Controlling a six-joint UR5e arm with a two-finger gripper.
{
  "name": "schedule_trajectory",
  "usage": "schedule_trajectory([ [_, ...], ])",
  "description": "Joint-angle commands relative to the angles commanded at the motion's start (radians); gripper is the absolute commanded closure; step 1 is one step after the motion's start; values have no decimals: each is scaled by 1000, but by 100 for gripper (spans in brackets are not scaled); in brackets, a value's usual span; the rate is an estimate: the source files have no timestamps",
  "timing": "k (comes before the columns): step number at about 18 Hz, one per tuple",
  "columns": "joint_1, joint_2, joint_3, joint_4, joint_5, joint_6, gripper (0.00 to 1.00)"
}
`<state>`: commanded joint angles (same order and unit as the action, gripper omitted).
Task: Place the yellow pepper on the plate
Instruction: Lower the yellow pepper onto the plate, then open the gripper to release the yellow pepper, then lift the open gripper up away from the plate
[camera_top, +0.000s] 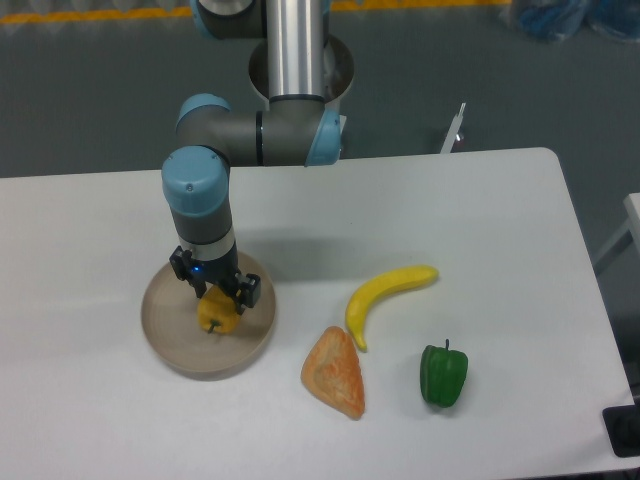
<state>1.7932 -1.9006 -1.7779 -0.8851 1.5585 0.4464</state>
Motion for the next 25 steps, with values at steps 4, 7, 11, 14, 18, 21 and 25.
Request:
schedule_trajectory([
  [4, 0, 6, 6, 0, 0, 0, 0],
  [7, 2, 21, 18, -2, 2, 0, 0],
  [11, 27, 49, 25, -3, 3, 0, 0],
  [14, 81, 87, 29, -2, 3, 24, 0],
  [18, 184, 135, 25, -5, 5, 177, 0],
  [21, 245, 137, 34, -2, 37, 267, 0],
  [25, 320, 133, 67, -12, 94, 374, 0],
])
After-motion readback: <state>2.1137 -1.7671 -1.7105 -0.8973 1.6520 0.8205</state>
